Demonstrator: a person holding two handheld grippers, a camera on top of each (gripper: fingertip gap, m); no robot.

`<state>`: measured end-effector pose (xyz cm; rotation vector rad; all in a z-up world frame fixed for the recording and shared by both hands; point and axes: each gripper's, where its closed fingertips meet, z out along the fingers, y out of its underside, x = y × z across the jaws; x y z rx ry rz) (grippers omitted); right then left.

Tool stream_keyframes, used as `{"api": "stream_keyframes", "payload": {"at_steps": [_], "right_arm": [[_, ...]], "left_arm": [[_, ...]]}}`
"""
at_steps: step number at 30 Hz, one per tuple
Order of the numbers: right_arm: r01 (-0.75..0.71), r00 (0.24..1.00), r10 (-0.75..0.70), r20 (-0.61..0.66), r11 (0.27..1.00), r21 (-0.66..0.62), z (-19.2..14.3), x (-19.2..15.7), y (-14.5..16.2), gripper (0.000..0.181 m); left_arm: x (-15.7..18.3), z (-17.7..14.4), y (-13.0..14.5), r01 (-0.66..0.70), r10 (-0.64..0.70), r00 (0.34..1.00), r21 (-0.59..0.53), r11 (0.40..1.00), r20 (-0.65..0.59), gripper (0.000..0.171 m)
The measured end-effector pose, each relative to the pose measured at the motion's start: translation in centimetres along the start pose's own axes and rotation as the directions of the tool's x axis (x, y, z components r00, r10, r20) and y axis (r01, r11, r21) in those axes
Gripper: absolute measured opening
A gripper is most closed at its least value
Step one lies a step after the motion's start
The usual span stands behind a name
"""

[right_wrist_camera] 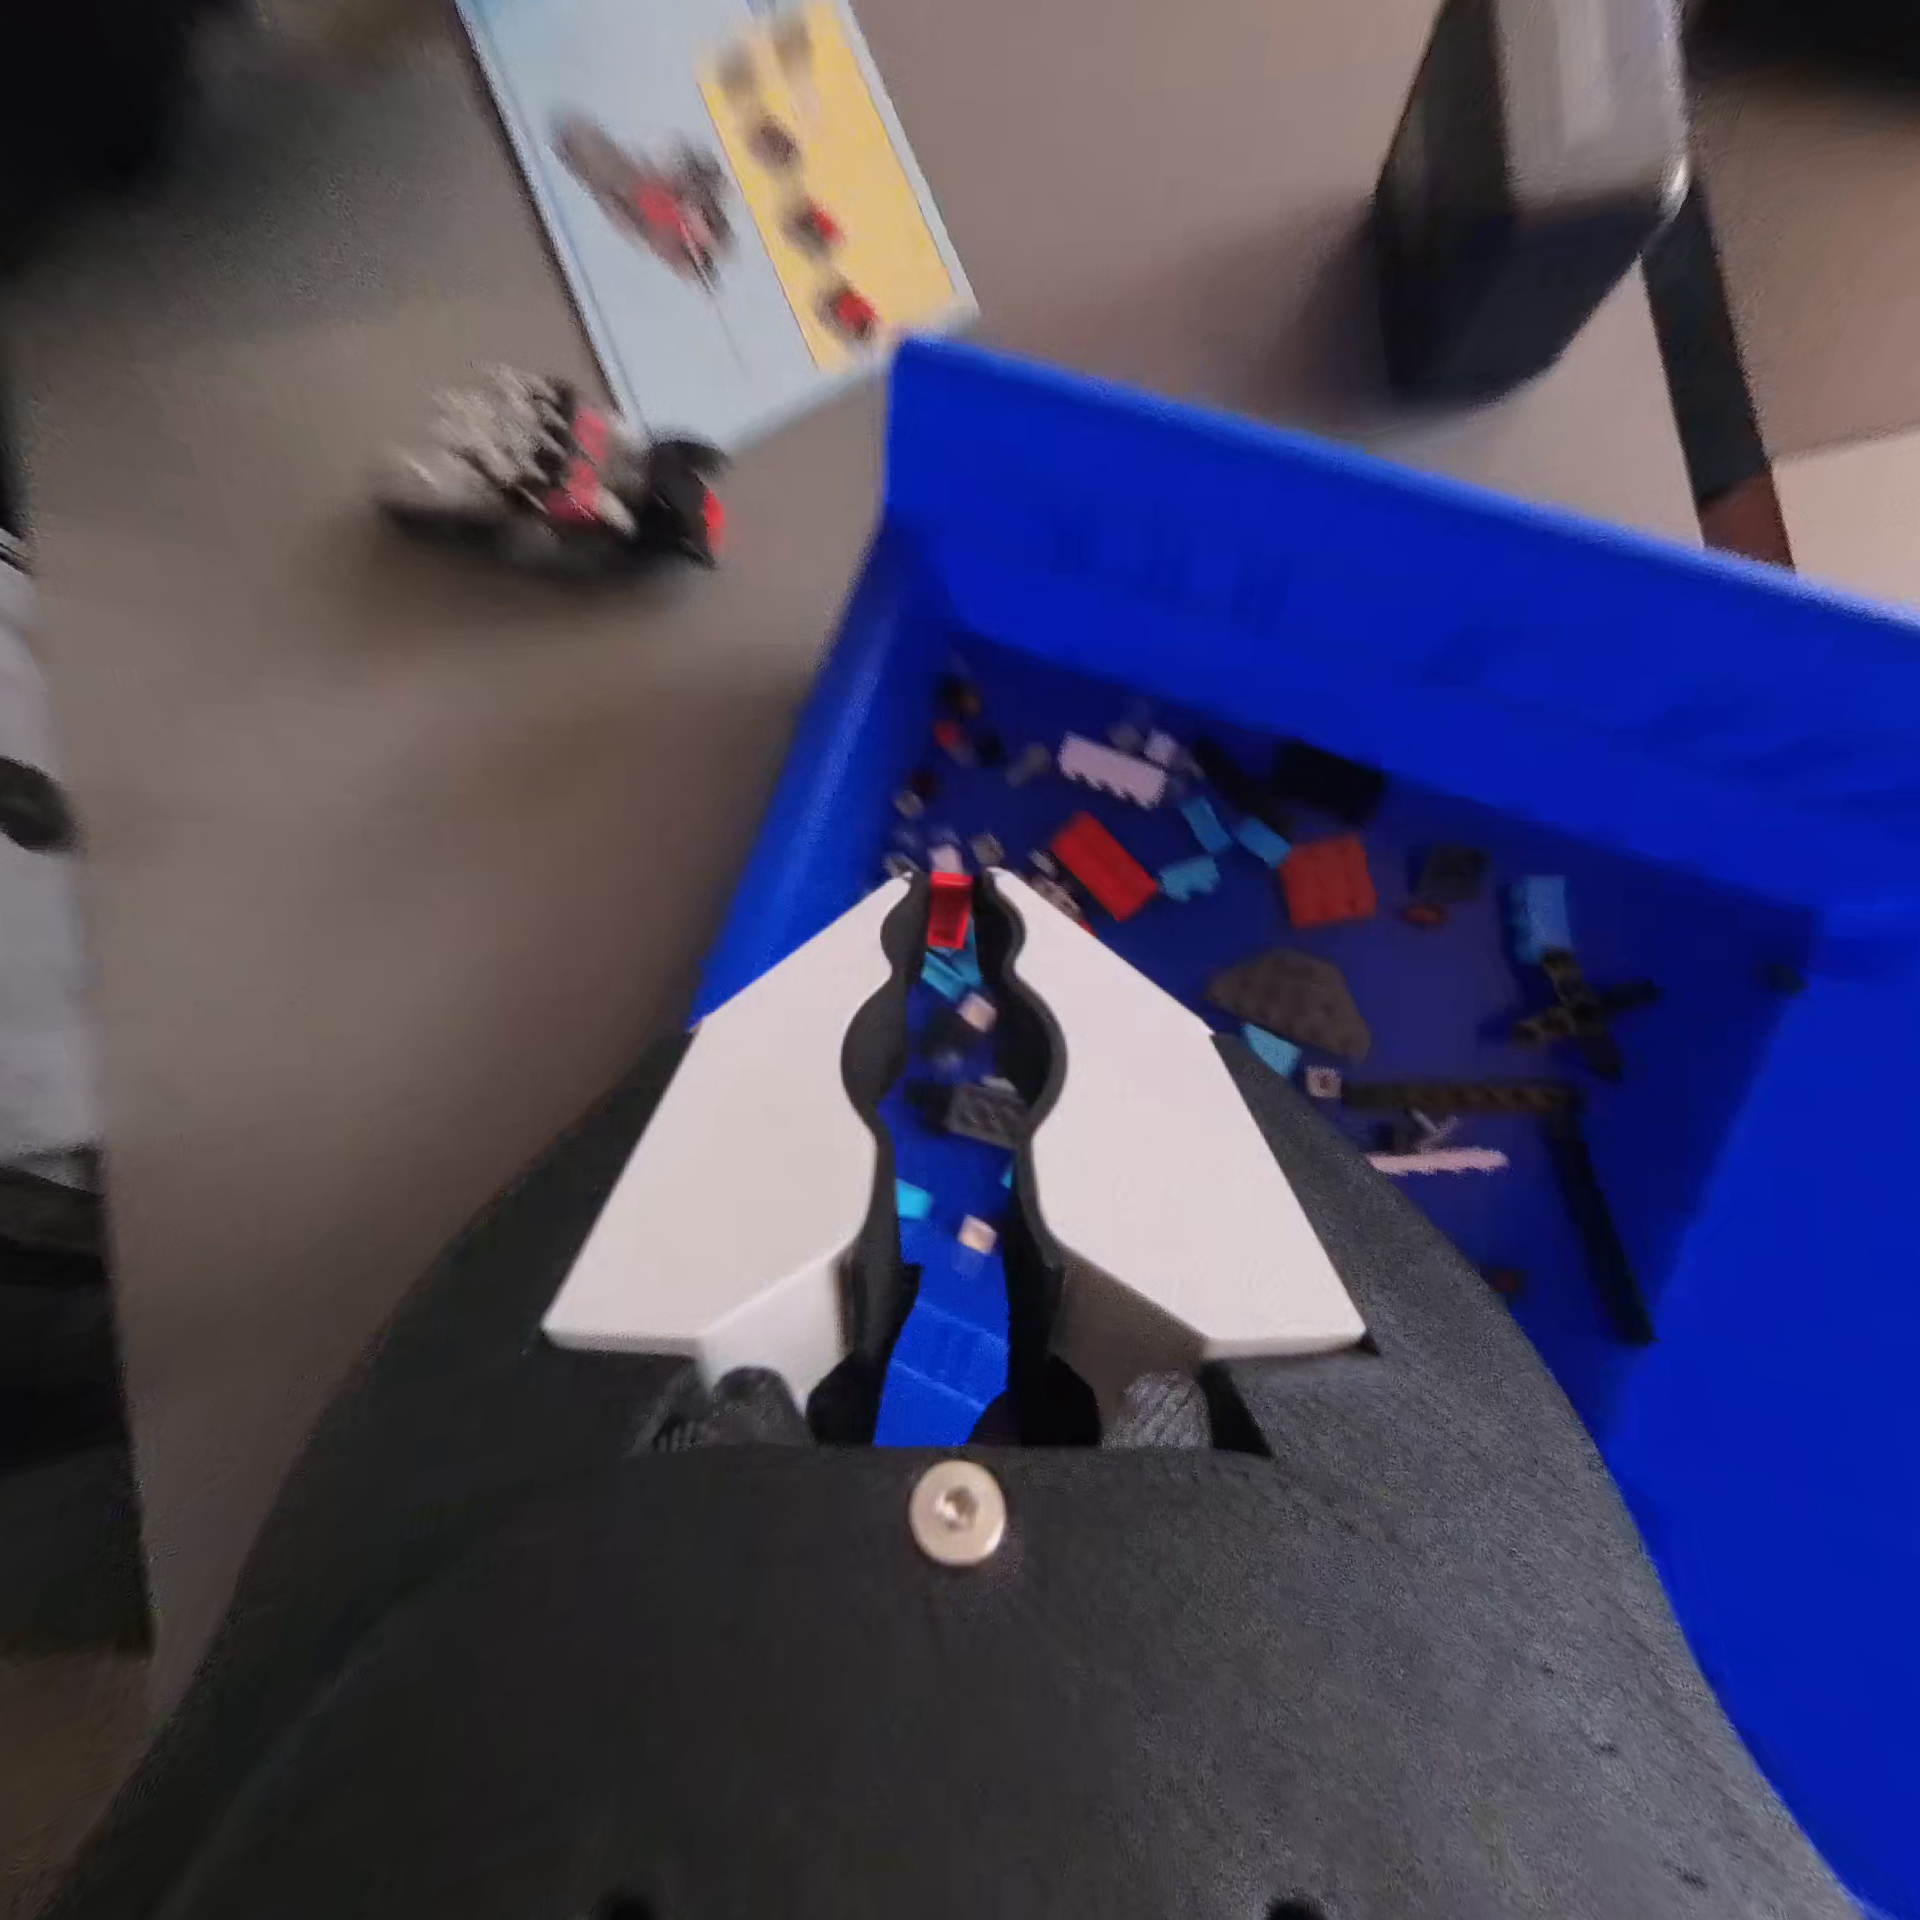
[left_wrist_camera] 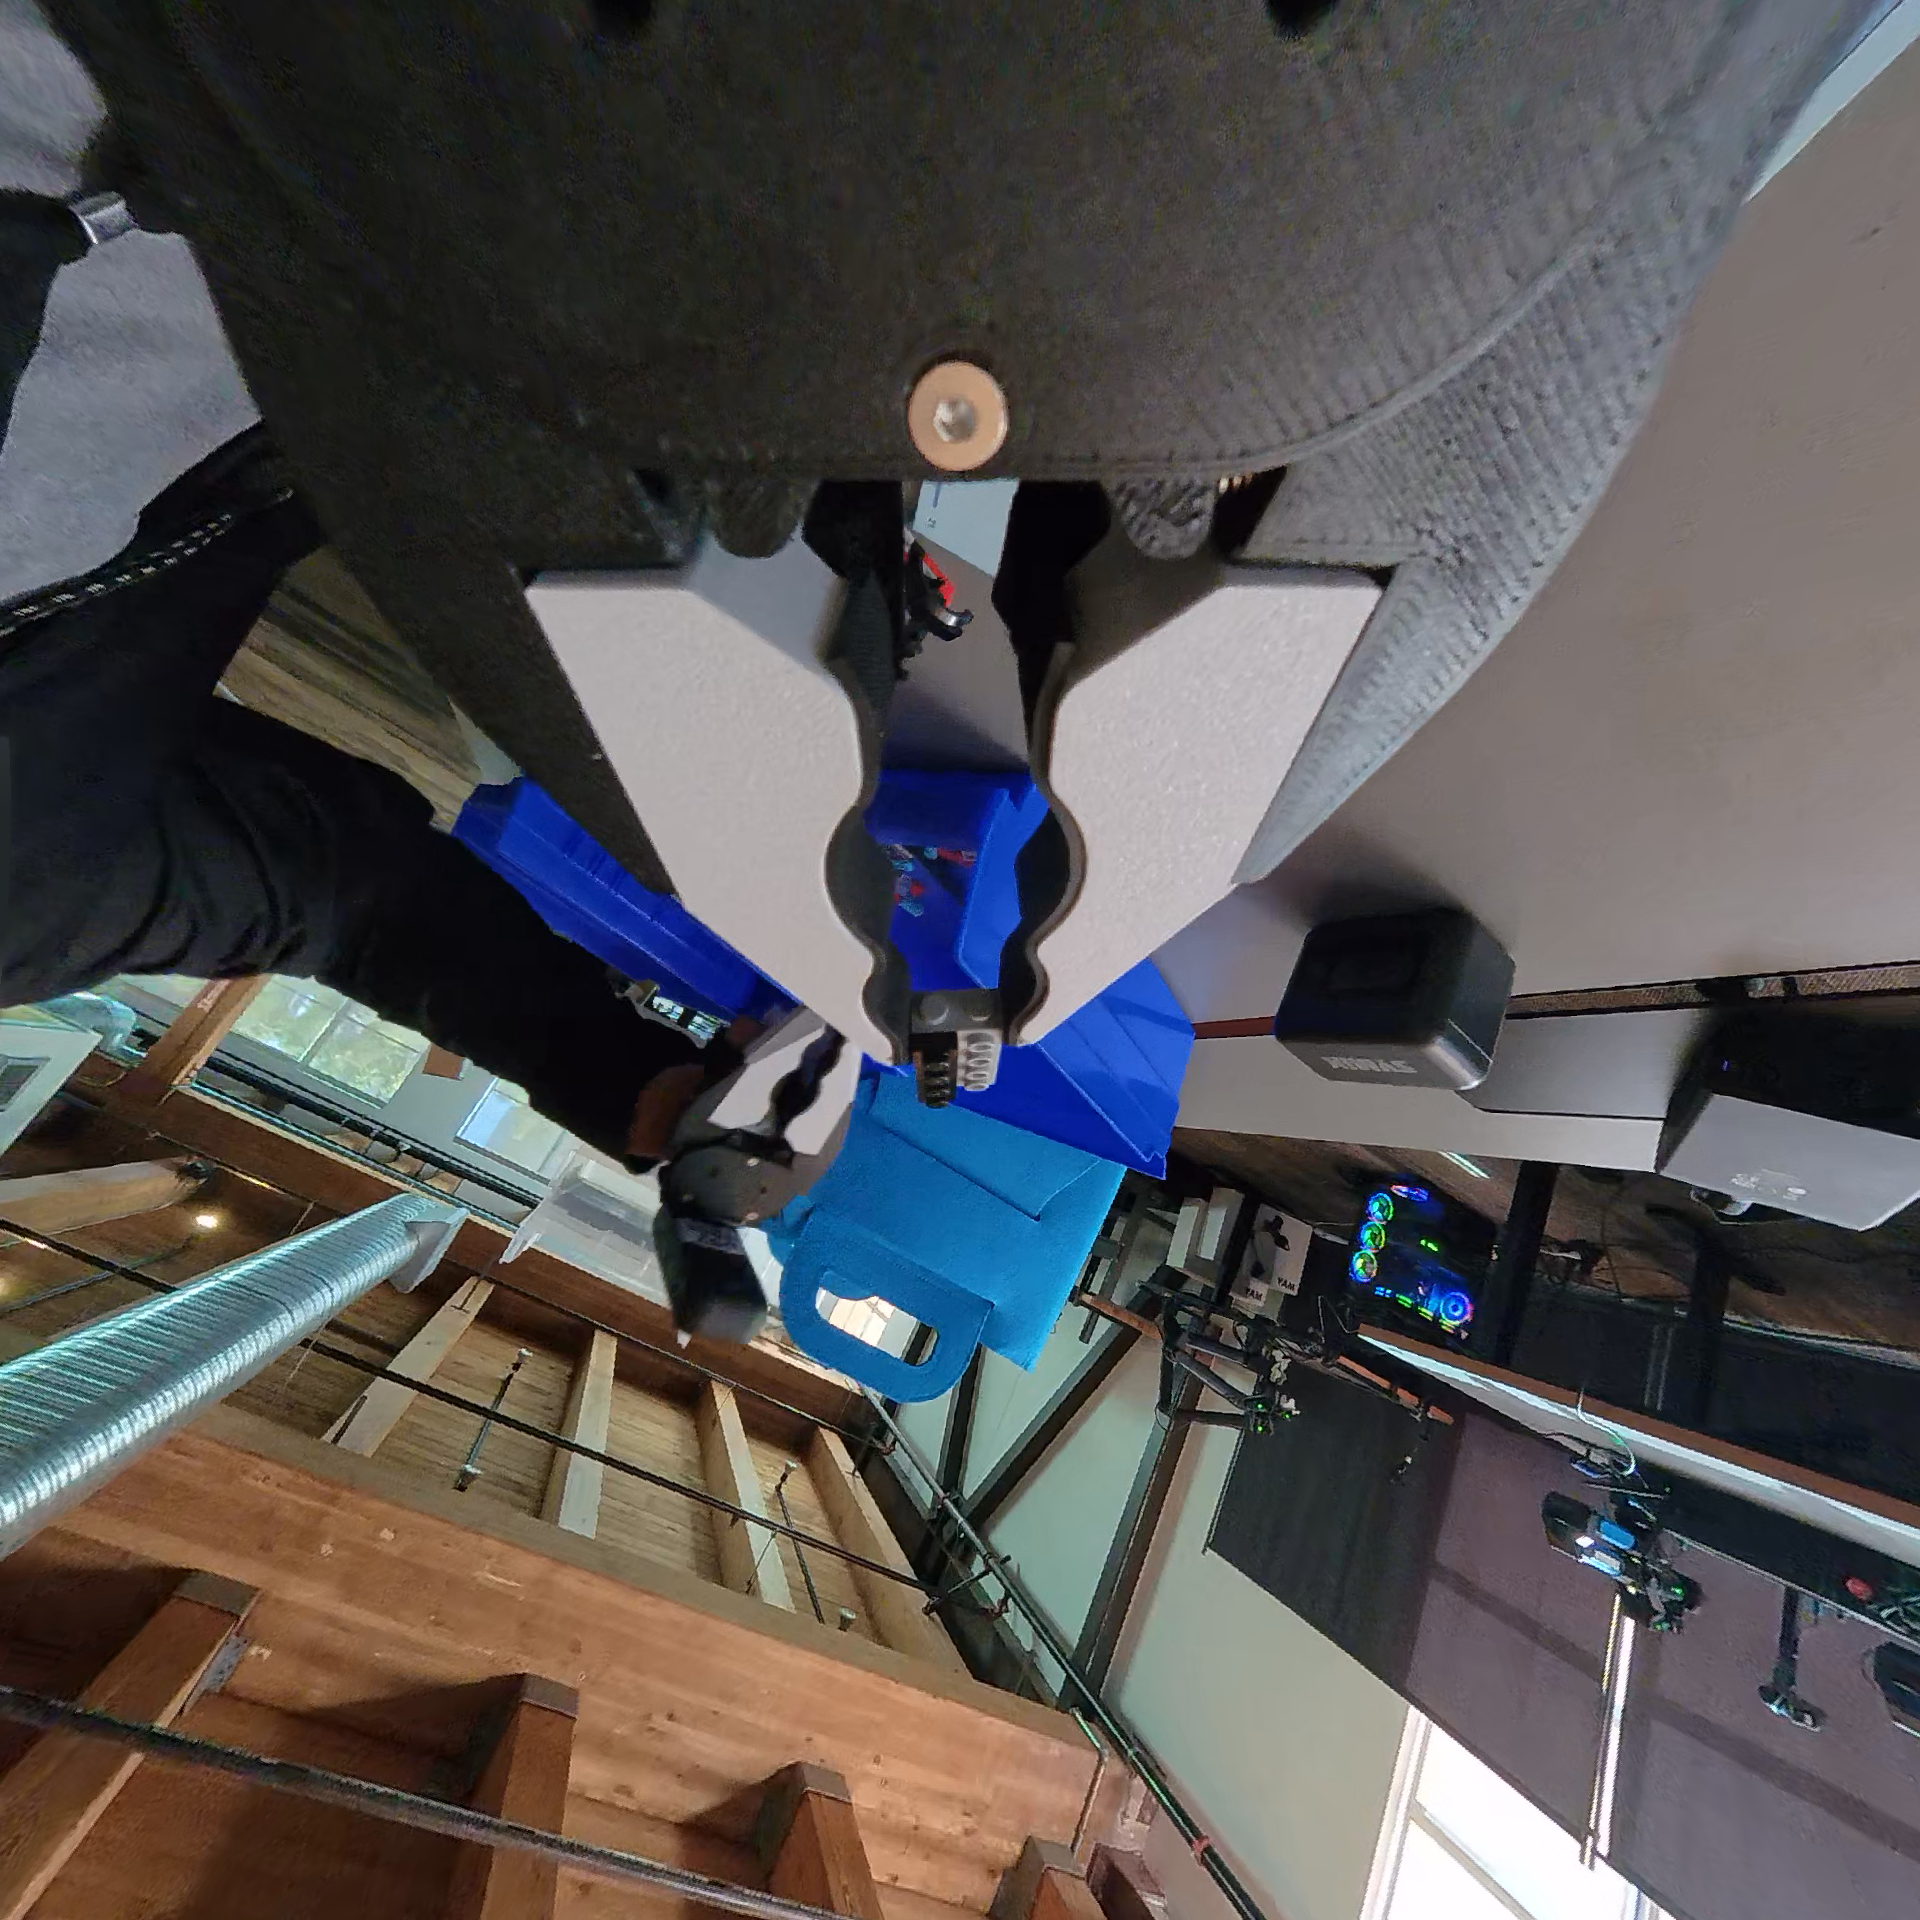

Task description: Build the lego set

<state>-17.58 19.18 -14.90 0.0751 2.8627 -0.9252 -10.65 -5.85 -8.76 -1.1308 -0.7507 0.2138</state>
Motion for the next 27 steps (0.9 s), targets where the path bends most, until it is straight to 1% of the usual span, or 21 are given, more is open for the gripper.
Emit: {"api": "stream_keyframes", "payload": {"at_steps": [3,4,6,8,10,14,16,20,23,26,27], "right_arm": [[-0.077,0.995,0.059,0.086,0.971,0.226,-1.7,-3.0,-2.4,0.009],[-0.114,0.990,0.085,0.116,0.955,0.275,-2.1,-3.8,-2.8,0.009],[-0.154,0.985,0.118,0.125,0.928,0.340,-2.3,-4.9,-3.1,0.009],[-0.191,0.980,0.153,0.128,0.906,0.377,-2.4,-5.8,-3.3,0.009],[-0.201,0.979,0.181,0.088,0.897,0.393,-2.3,-6.4,-3.3,0.009],[-0.161,0.973,0.206,-0.105,0.928,0.336,-1.0,-7.9,-2.7,0.009],[-0.111,0.969,0.173,-0.178,0.943,0.313,0.2,-9.5,-2.9,0.009],[-0.057,0.973,0.130,-0.189,0.935,0.351,4.1,-13.0,-3.5,0.009],[-0.053,0.972,0.134,-0.192,0.923,0.380,7.6,-13.7,-2.8,0.009],[-0.118,0.973,0.184,-0.141,0.917,0.382,10.6,-14.0,-1.7,0.009],[-0.129,0.971,0.194,-0.143,0.919,0.372,11.3,-13.8,-1.3,0.009]], "left_arm": [[0.4,0.1,-0.1,-0.007,0.007,1.000,0.002,1.000,-0.009,0.017],[0.5,0.1,-0.2,-0.010,0.010,1.000,0.003,1.000,-0.009,0.017],[0.6,0.0,-0.4,-0.011,0.012,1.000,0.008,1.000,-0.012,0.017],[0.7,0.0,-0.5,-0.009,0.010,1.000,0.011,1.000,-0.015,0.017],[0.7,-0.1,-0.5,-0.006,0.006,1.000,0.008,1.000,-0.020,0.017],[0.8,0.1,0.1,0.016,-0.017,0.999,-0.024,1.000,-0.048,0.017],[0.9,0.1,0.3,0.005,-0.006,0.999,-0.036,0.999,-0.049,0.017],[1.1,-0.1,0.2,-0.034,0.032,0.998,-0.045,0.998,-0.050,0.017],[0.9,-0.3,-0.1,-0.049,0.048,0.998,-0.039,0.998,-0.036,0.017],[0.6,-0.4,0.0,-0.043,0.042,0.999,-0.039,0.998,-0.025,0.017],[0.5,-0.4,0.0,-0.041,0.041,0.999,-0.041,0.998,-0.022,0.017]]}}
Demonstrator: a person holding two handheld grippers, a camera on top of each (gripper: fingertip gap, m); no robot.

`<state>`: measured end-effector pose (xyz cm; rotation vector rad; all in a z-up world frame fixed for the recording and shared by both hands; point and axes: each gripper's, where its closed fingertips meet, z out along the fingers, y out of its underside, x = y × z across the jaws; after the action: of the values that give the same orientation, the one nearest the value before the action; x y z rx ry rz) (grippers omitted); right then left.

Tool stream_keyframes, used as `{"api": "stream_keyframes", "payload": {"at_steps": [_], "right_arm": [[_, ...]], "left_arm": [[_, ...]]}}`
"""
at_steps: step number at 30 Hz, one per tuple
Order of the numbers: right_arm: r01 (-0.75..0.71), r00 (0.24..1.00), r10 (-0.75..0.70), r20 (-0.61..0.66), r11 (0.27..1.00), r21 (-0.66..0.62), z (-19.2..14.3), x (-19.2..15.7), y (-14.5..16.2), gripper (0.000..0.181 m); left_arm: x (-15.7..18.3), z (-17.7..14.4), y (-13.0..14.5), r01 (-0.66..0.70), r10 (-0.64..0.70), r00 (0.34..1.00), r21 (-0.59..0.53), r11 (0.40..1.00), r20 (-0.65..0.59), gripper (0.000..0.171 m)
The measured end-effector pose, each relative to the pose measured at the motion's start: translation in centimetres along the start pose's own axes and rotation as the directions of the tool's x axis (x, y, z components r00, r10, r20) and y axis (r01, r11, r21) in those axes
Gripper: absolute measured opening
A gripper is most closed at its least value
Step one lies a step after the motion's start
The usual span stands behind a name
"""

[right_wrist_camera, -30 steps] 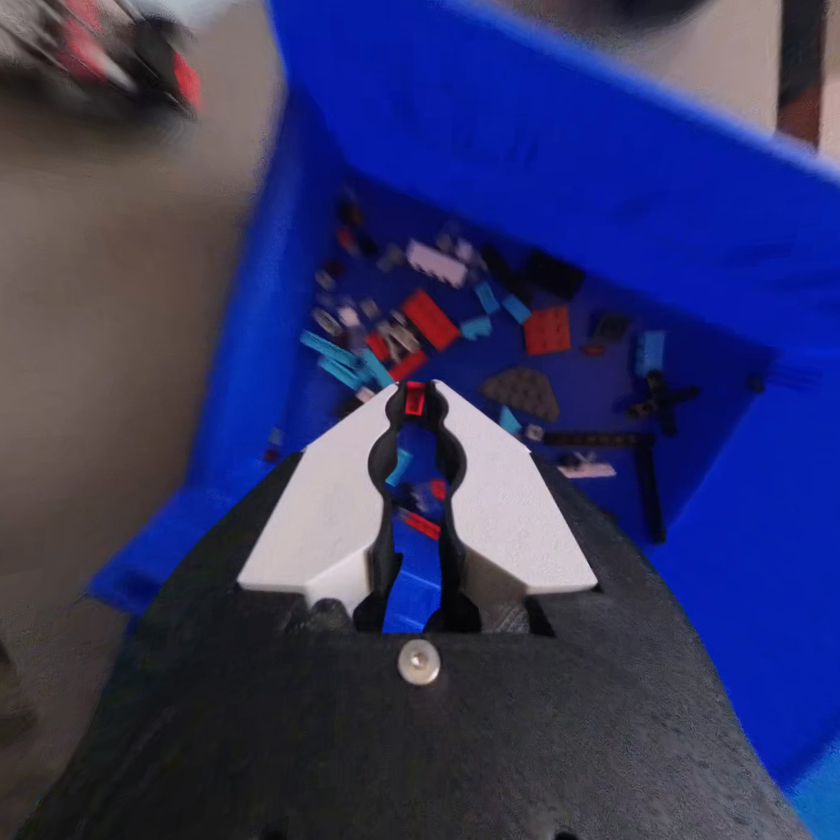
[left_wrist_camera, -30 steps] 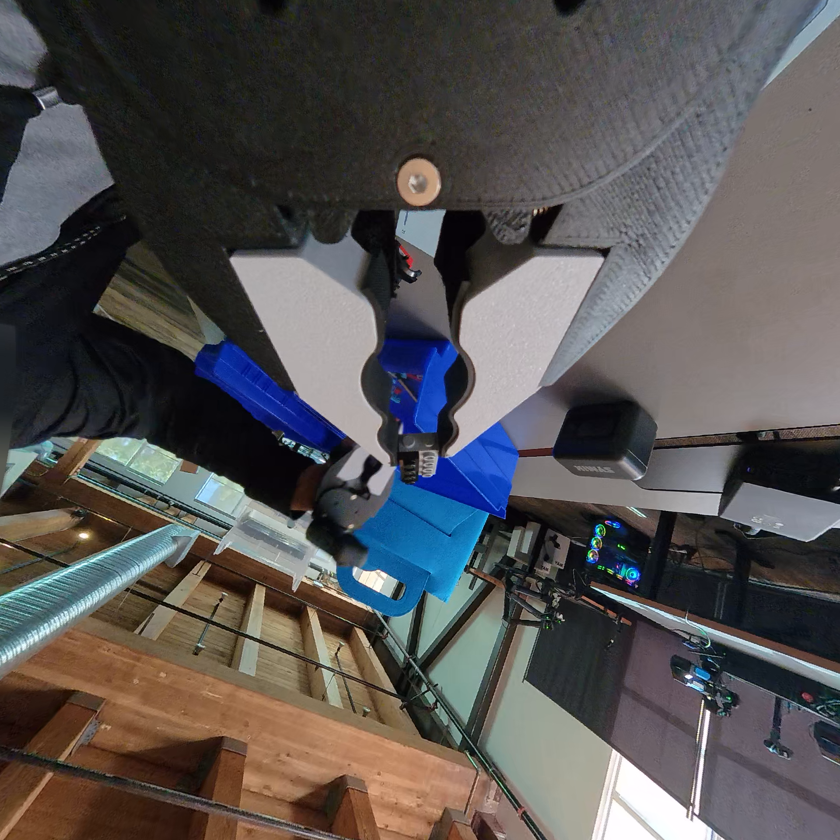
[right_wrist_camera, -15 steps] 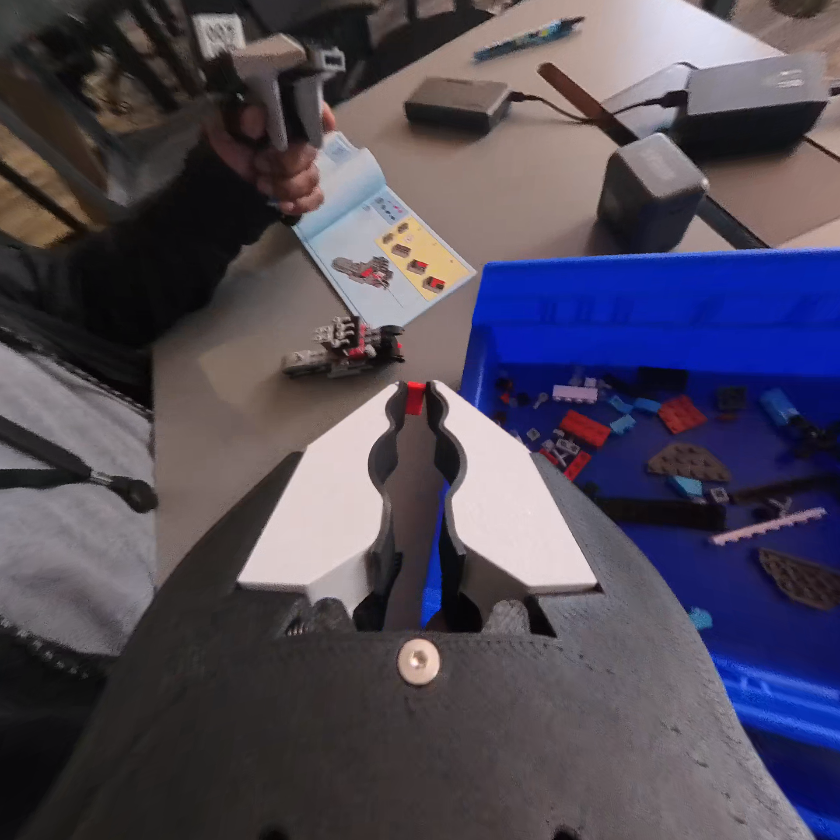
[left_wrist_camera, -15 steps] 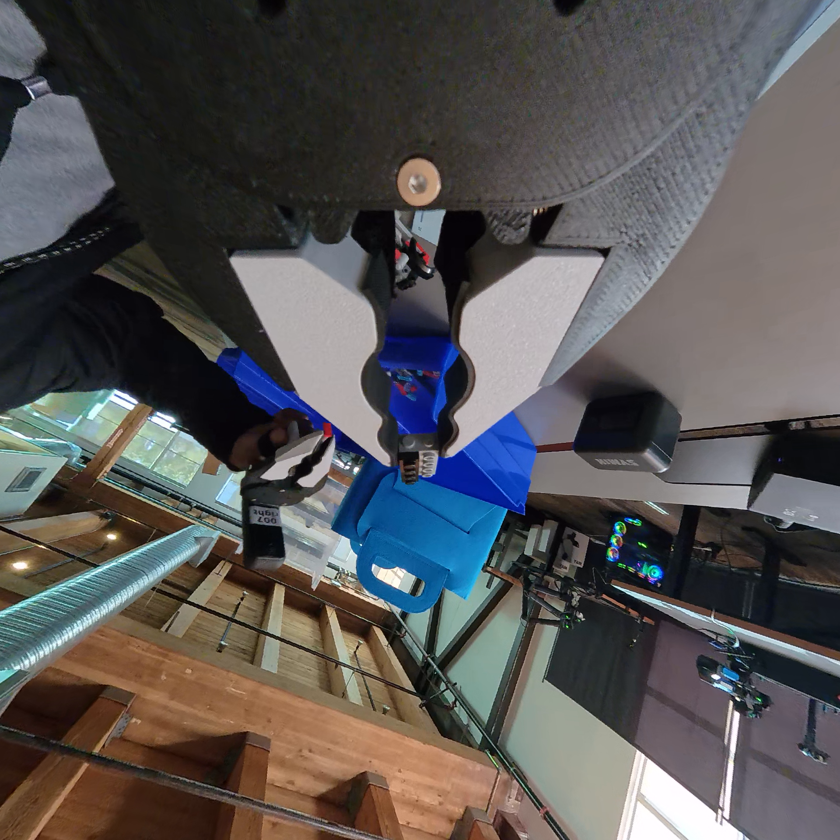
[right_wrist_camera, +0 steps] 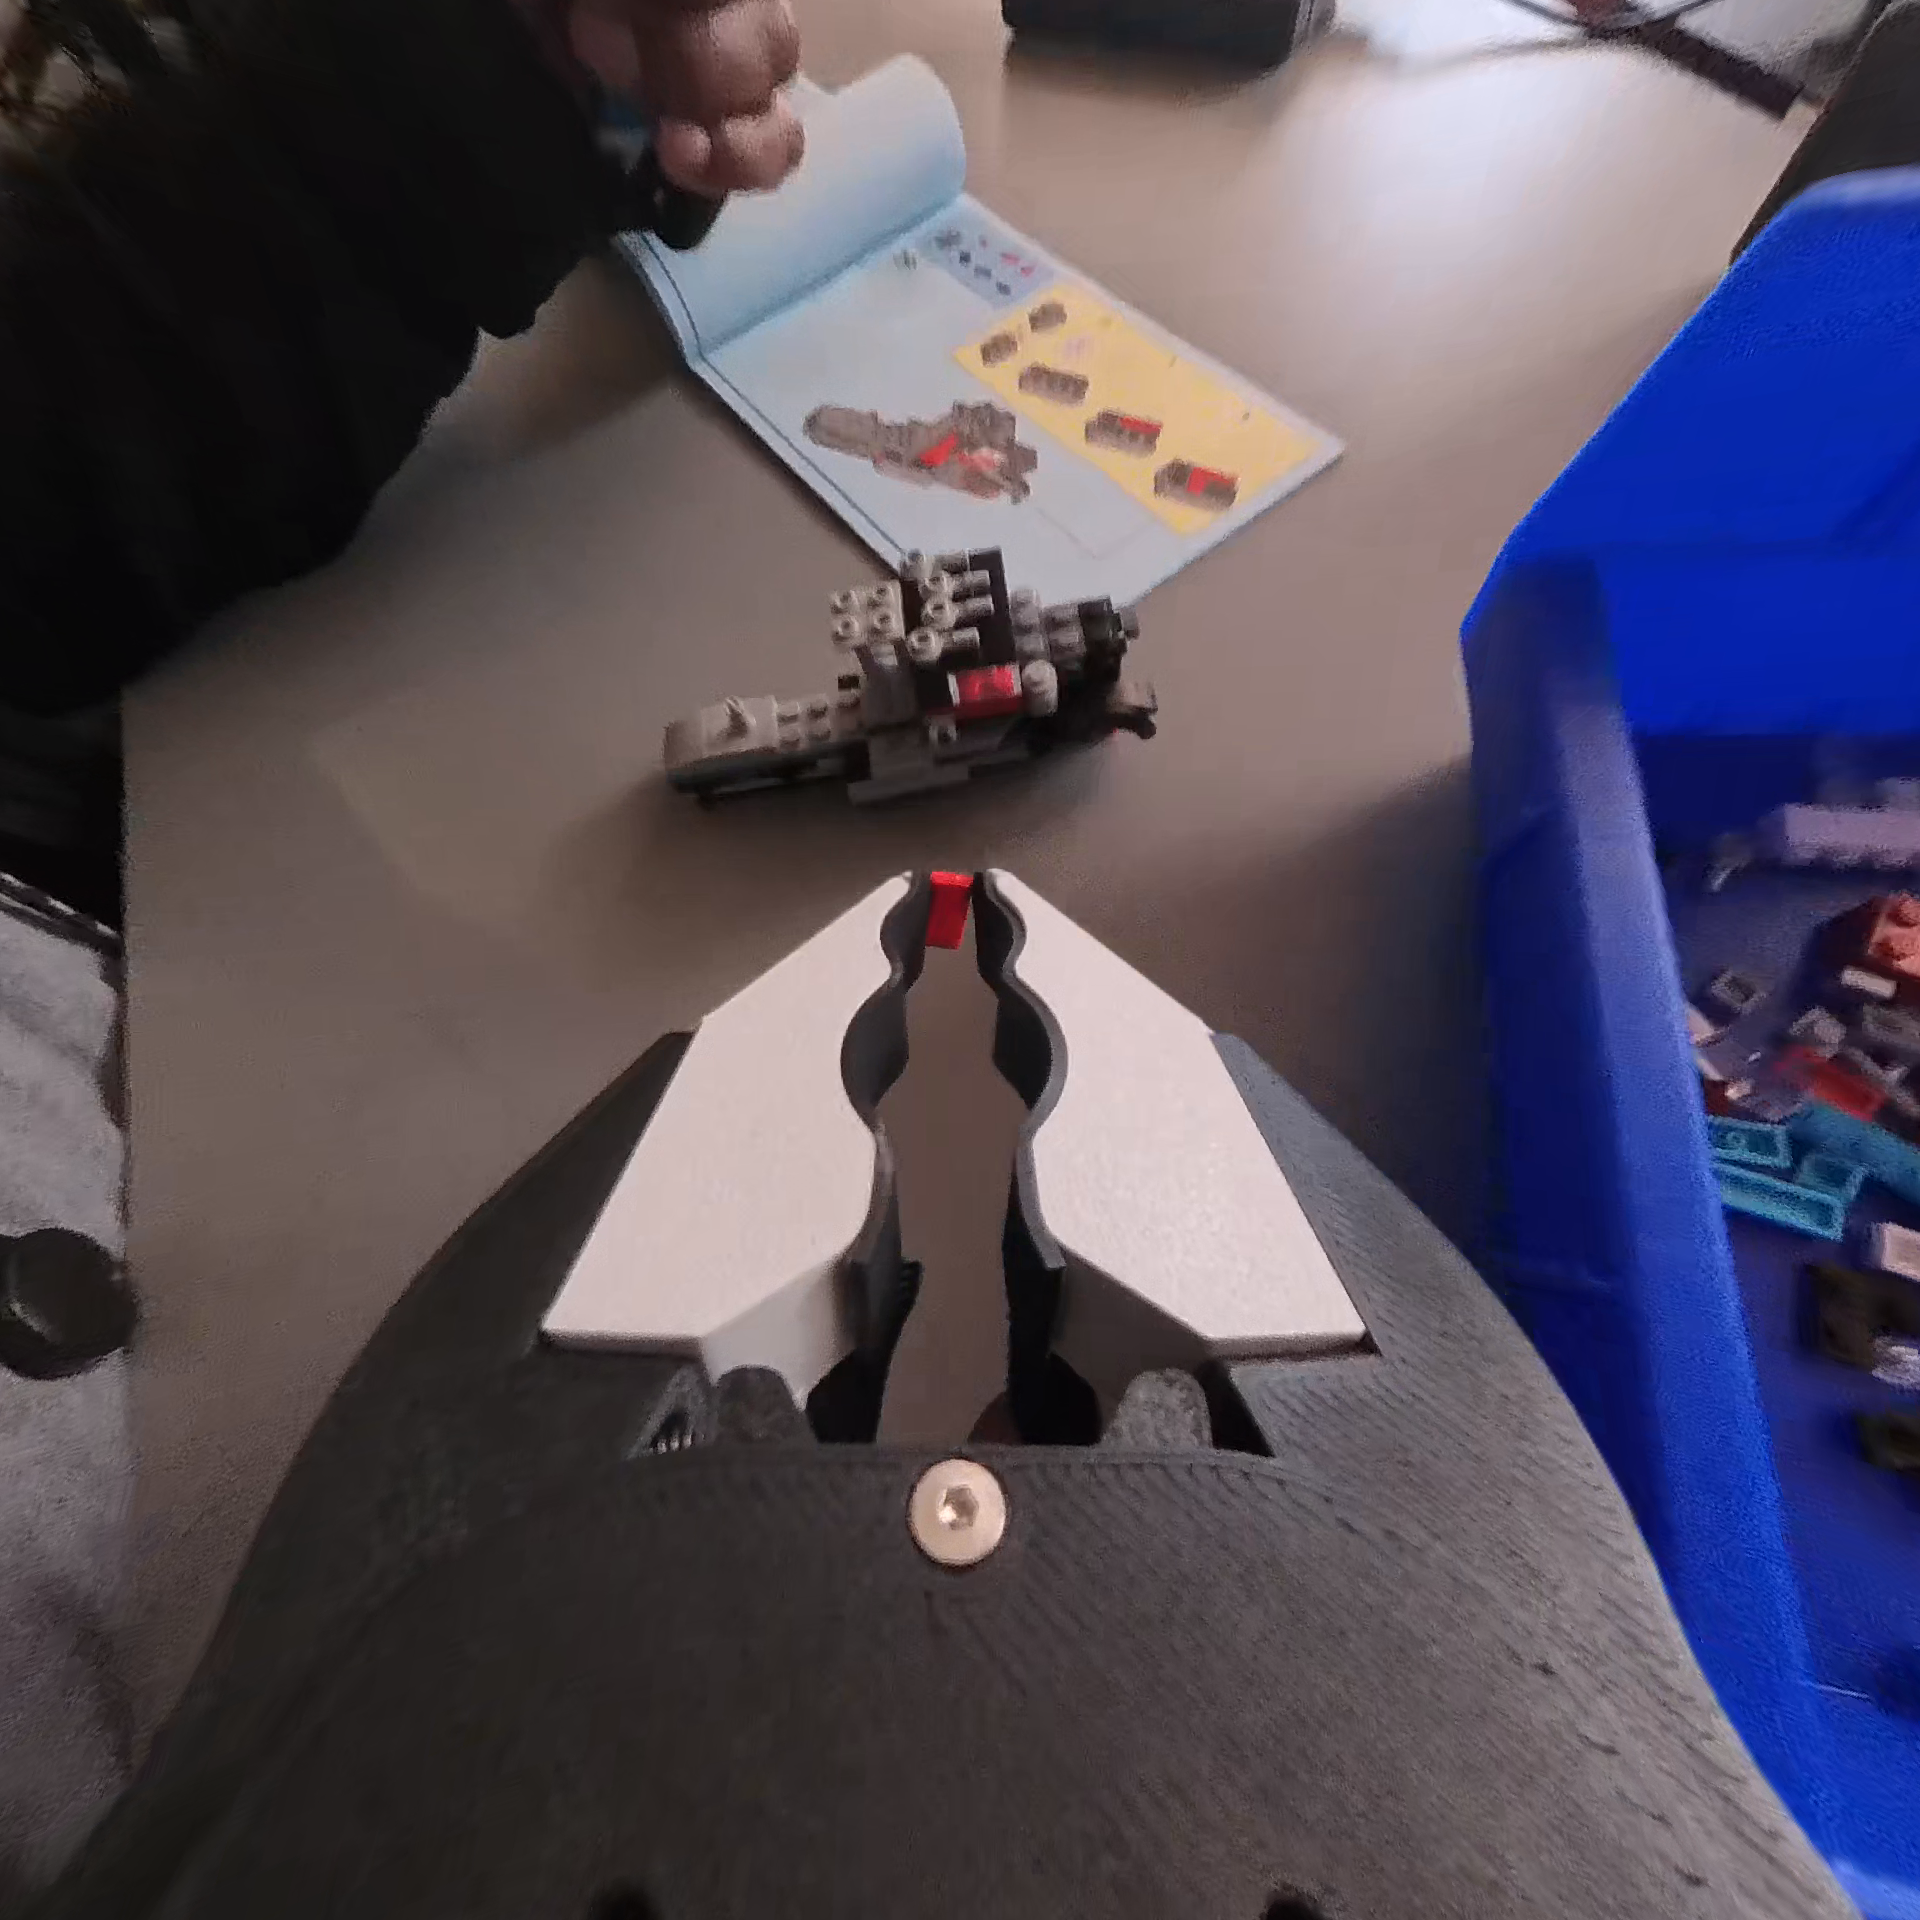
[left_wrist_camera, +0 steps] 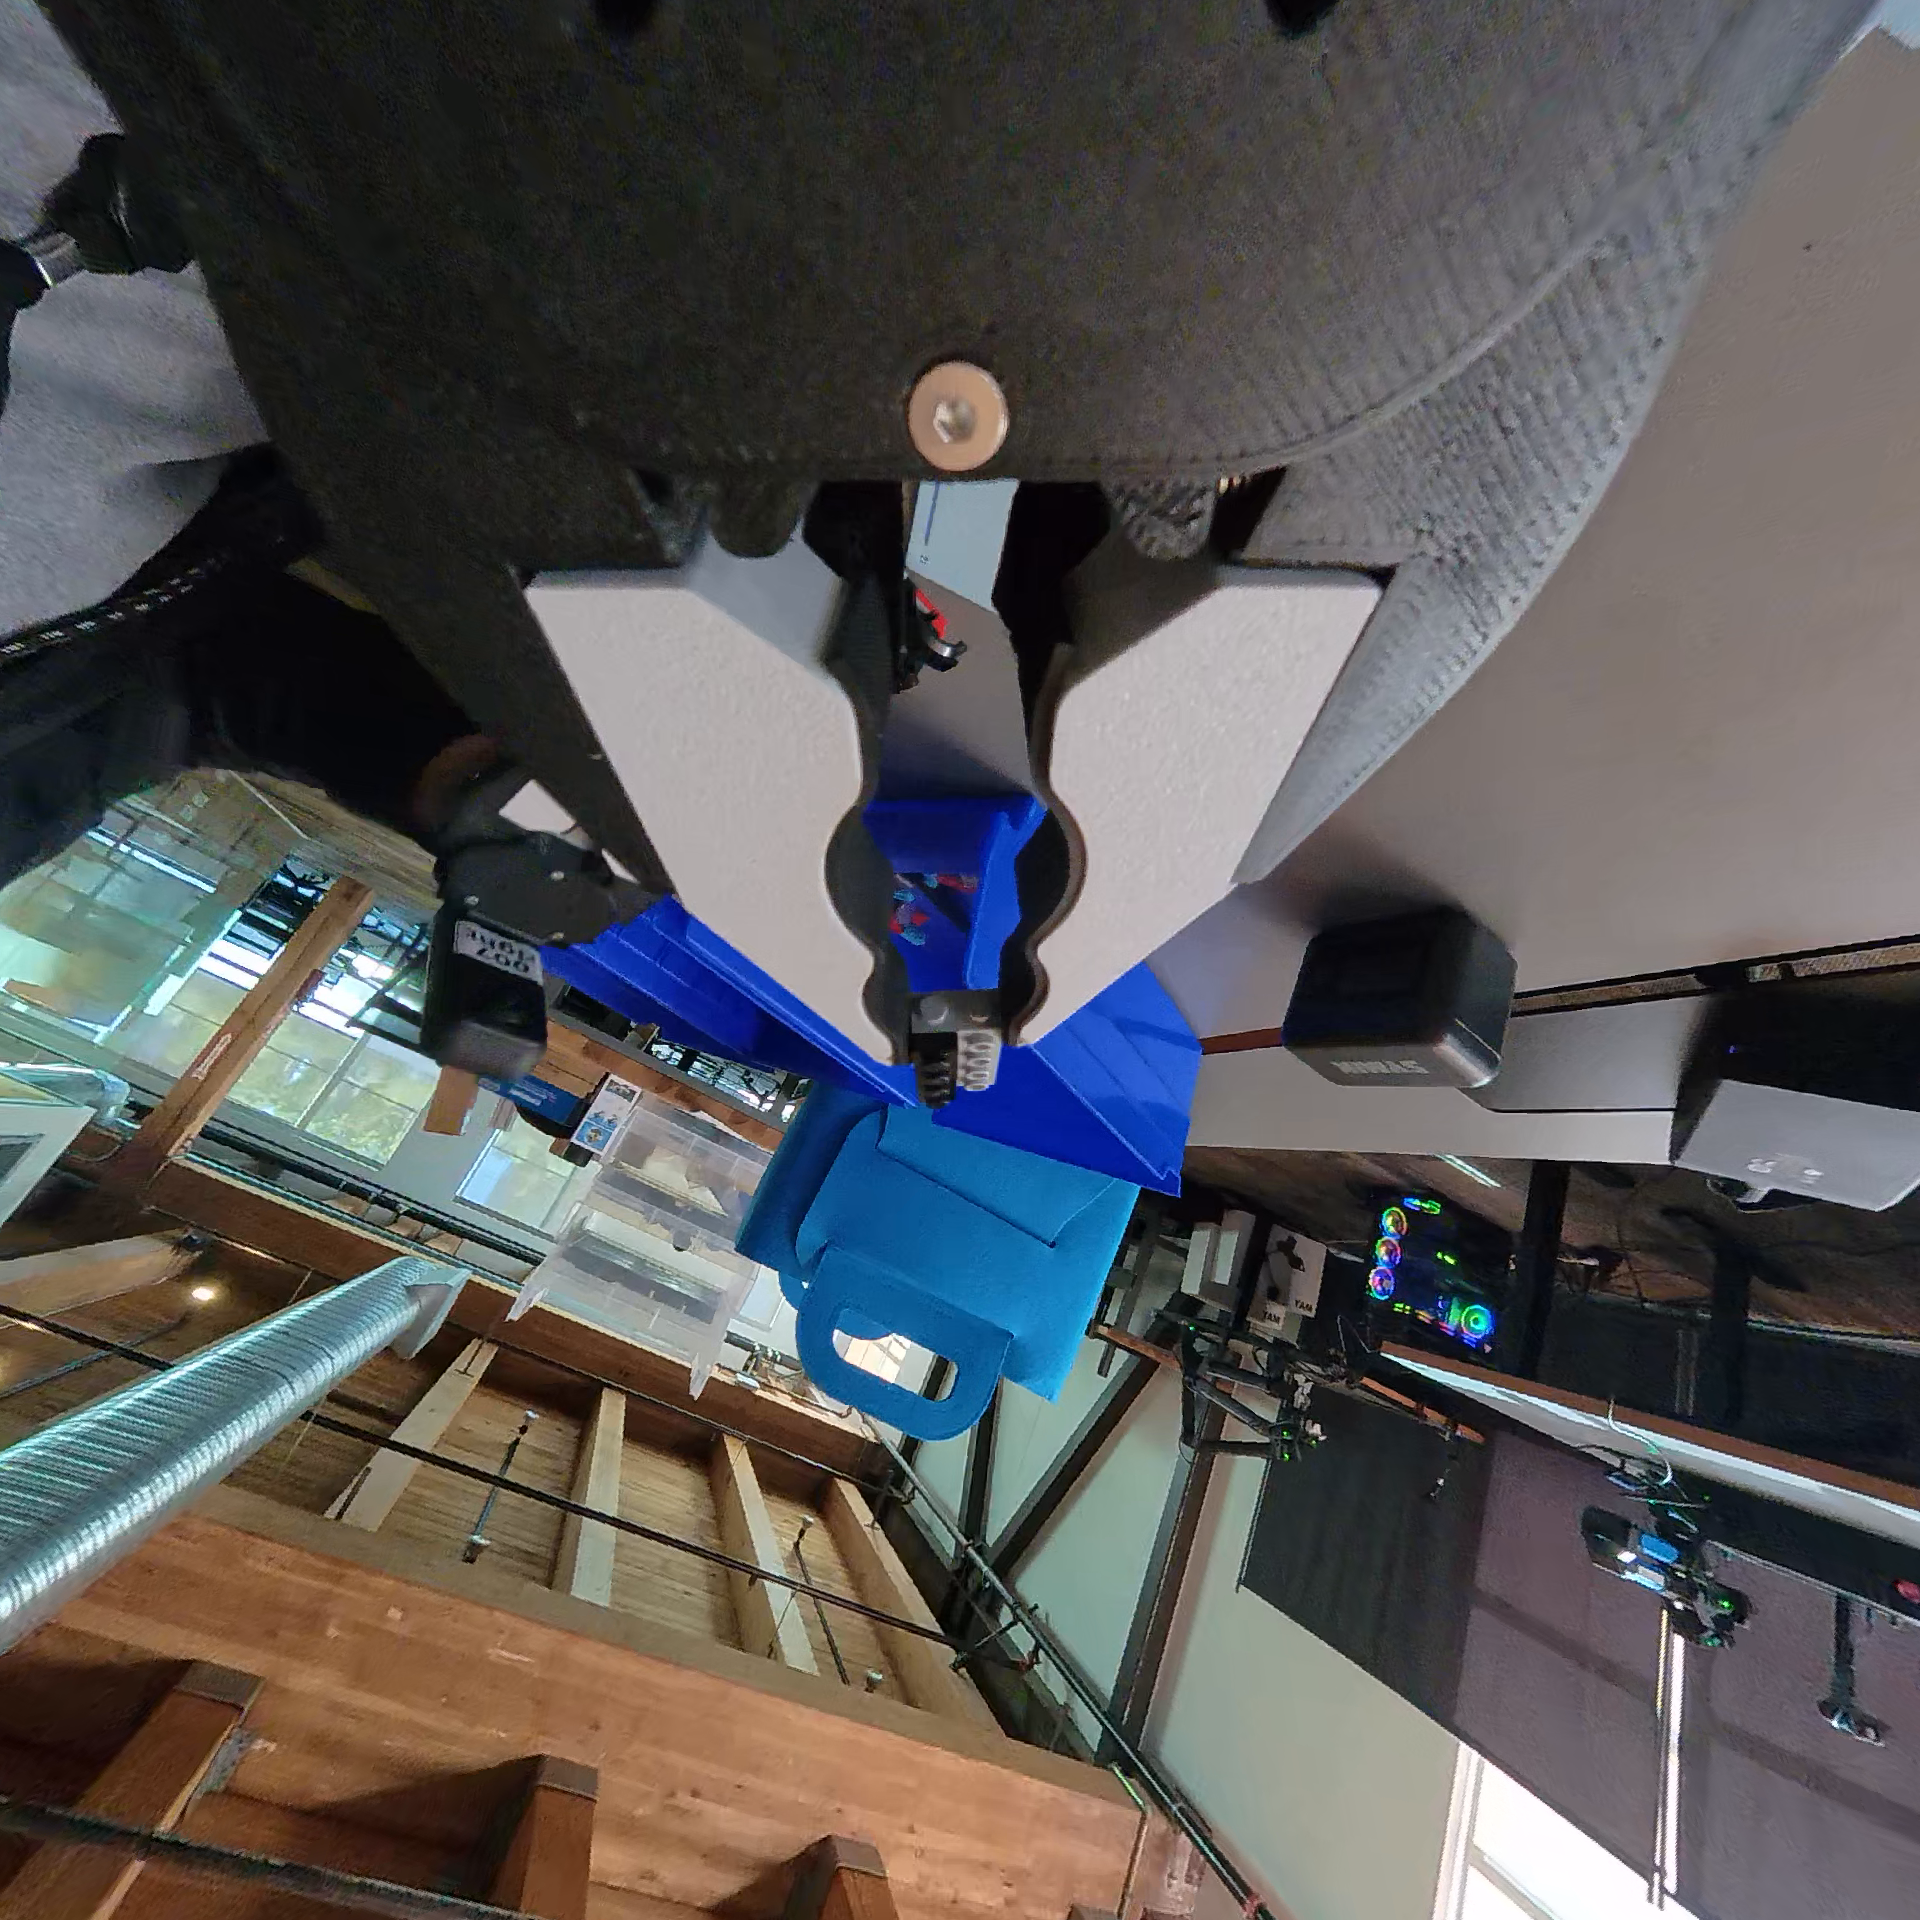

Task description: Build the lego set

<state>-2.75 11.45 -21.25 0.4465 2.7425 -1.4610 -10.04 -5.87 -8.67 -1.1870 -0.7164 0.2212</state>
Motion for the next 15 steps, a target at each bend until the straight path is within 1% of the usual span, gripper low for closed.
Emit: {"api": "stream_keyframes", "payload": {"at_steps": [3,6,12,15], "right_arm": [[0.004,1.000,-0.005,-0.024,0.999,-0.033,0.9,0.6,1.2,0.009],[0.007,1.000,-0.009,-0.029,0.999,-0.049,1.2,1.0,1.6,0.009],[-0.020,1.000,0.020,-0.010,0.999,-0.042,1.7,1.4,1.9,0.009],[-0.036,0.999,0.036,0.005,0.999,-0.018,1.5,1.4,1.6,0.009]], "left_arm": [[-0.1,0.1,0.2,0.005,-0.005,1.000,-0.004,1.000,0.002,0.017],[-0.1,0.2,0.3,0.007,-0.007,1.000,-0.007,1.000,0.000,0.017],[0.1,0.4,0.8,0.014,-0.014,1.000,-0.023,1.000,-0.020,0.017],[0.7,0.8,1.8,0.009,-0.013,0.998,-0.070,0.997,-0.058,0.017]]}}
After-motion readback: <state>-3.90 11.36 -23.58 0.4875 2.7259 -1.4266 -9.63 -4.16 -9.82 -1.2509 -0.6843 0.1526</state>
